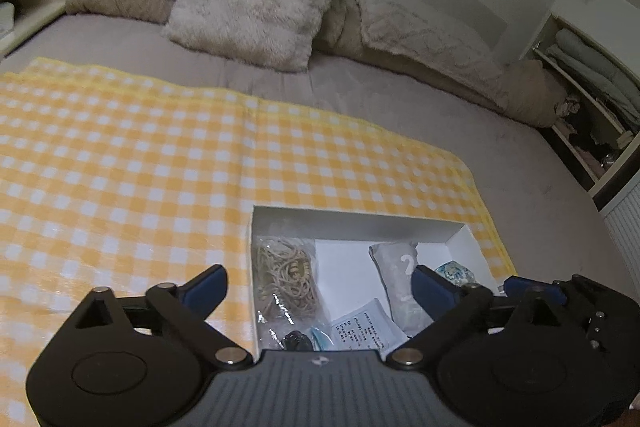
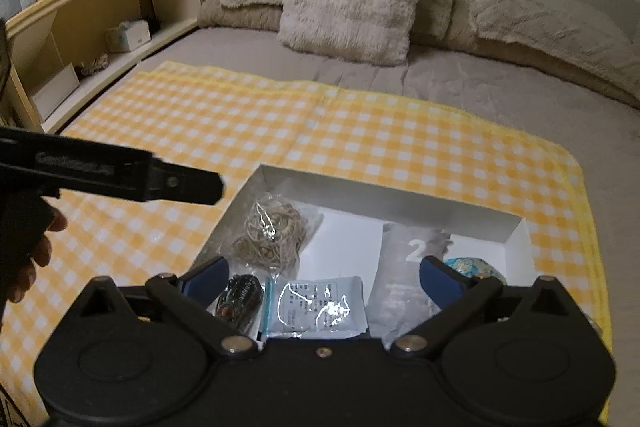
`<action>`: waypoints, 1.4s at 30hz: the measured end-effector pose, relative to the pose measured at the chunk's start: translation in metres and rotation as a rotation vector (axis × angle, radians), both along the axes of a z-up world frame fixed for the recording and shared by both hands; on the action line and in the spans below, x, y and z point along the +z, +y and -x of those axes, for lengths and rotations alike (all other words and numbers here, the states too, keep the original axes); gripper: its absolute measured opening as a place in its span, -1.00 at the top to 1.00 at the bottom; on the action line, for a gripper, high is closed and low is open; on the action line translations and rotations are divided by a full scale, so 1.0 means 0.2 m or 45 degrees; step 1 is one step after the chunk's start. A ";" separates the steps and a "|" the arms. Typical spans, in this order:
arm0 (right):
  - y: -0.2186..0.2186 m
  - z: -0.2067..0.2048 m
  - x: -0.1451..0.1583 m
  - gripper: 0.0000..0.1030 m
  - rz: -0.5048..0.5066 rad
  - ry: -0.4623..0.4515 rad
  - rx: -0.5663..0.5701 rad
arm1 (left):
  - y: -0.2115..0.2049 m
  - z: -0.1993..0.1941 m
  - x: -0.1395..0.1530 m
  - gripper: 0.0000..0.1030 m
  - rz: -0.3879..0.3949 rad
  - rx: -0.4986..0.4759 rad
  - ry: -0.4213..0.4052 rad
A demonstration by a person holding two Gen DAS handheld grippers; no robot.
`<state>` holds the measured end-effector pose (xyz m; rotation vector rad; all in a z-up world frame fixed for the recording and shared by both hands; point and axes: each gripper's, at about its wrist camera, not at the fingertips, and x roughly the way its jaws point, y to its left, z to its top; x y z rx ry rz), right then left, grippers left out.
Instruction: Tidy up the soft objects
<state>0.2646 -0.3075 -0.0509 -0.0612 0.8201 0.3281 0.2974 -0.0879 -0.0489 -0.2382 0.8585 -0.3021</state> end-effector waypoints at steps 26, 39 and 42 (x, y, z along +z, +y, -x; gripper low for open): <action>-0.15 0.55 0.38 -1.00 -0.107 -0.325 -0.255 | 0.18 0.68 0.42 -1.00 -0.176 0.097 -0.350; -0.18 0.87 0.38 -1.00 -0.102 -0.378 -0.320 | 0.21 1.01 0.38 -1.00 -0.273 0.105 -0.470; -0.18 0.94 0.37 -1.00 -0.109 -0.390 -0.335 | 0.21 1.08 0.36 -1.00 -0.293 0.104 -0.491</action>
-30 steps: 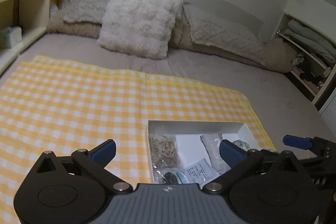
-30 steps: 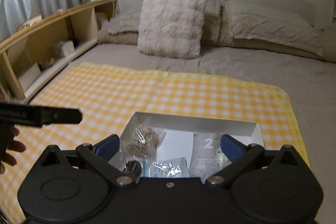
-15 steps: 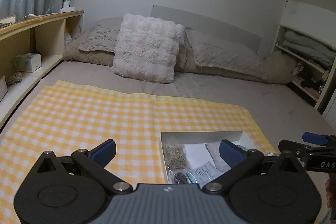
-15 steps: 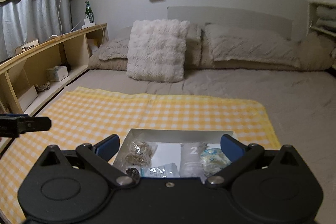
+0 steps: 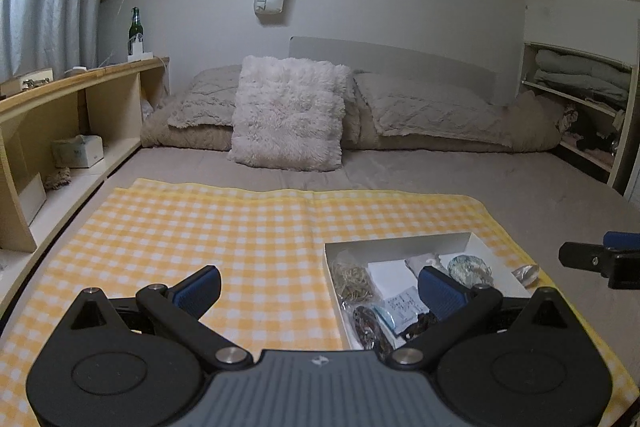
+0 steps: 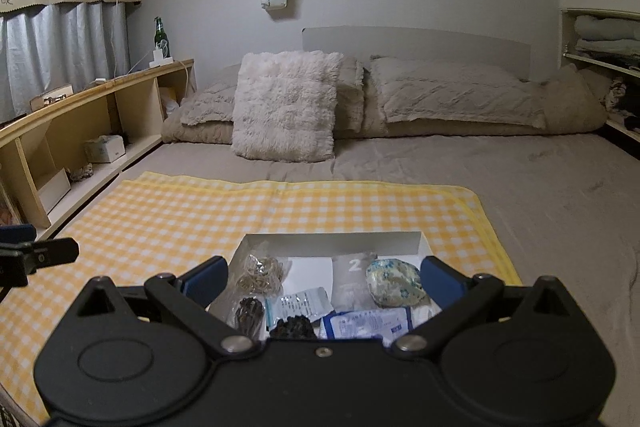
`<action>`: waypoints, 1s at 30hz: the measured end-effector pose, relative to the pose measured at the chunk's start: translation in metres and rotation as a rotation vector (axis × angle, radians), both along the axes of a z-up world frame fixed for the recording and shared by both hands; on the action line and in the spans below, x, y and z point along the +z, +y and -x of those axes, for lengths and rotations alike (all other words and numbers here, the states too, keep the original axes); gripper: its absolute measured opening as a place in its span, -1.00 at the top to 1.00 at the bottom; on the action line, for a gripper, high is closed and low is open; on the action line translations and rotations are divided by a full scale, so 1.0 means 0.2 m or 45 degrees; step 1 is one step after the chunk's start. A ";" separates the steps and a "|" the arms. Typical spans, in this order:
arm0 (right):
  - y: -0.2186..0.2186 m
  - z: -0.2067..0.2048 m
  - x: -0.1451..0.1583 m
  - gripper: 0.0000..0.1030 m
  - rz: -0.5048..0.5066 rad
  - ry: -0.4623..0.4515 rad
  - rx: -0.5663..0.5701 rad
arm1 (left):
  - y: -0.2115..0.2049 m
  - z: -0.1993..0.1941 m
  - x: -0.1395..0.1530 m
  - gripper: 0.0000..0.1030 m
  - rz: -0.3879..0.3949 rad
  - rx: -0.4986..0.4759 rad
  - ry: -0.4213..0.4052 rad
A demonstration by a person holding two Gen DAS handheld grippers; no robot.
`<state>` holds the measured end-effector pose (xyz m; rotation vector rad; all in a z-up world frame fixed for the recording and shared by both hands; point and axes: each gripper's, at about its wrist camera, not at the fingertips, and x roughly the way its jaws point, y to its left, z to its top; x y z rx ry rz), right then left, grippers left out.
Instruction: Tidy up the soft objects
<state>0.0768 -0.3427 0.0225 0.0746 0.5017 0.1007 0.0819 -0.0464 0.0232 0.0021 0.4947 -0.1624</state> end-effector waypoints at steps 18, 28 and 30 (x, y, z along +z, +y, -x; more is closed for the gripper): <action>0.06 0.26 -0.11 -1.00 0.055 -0.028 -0.041 | -0.06 0.20 -0.14 -1.00 -0.135 0.008 -0.010; 0.08 0.31 -0.12 -1.00 0.069 -0.056 -0.046 | -0.05 0.22 -0.16 -1.00 -0.132 0.001 0.001; 0.08 0.31 -0.12 -1.00 0.073 -0.060 -0.042 | -0.05 0.23 -0.16 -1.00 -0.130 -0.001 0.002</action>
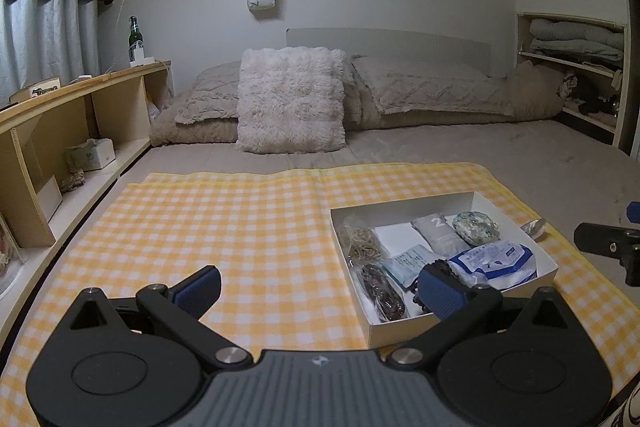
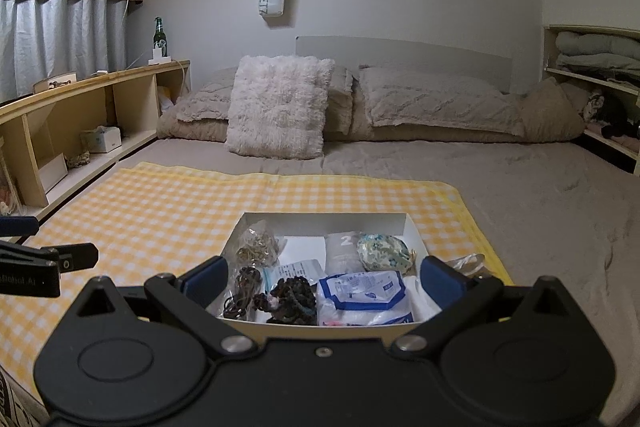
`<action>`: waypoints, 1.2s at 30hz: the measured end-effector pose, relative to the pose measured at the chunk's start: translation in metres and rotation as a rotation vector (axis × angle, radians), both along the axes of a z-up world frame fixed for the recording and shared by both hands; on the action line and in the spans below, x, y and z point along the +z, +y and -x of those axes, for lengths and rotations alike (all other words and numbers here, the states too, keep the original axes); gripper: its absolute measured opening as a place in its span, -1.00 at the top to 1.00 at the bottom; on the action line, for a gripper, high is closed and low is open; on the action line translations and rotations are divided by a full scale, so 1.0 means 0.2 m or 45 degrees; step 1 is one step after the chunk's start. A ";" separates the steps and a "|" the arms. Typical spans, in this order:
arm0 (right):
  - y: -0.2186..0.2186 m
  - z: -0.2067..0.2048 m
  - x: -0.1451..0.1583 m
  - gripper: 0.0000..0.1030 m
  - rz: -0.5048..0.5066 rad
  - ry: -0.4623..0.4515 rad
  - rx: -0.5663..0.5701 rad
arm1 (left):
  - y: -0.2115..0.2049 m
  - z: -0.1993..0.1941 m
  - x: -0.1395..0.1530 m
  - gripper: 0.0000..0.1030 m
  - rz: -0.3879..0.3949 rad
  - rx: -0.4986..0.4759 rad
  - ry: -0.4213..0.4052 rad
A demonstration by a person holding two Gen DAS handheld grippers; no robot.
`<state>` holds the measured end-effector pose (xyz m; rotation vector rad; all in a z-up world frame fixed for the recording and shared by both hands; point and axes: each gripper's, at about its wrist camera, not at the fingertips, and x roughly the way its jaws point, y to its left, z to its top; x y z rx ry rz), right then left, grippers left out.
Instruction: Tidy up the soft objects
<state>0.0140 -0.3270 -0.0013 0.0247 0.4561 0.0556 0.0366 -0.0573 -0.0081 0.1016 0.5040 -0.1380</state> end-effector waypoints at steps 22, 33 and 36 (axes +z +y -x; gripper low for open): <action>0.01 -0.01 0.00 -1.00 0.014 -0.003 0.016 | -0.01 0.01 0.01 -1.00 0.008 -0.008 0.000; 0.01 -0.01 0.00 -1.00 0.015 -0.003 0.016 | -0.01 0.01 0.01 -1.00 0.009 -0.009 0.000; 0.01 -0.01 0.00 -1.00 0.015 -0.003 0.016 | -0.01 0.01 0.01 -1.00 0.011 -0.007 0.000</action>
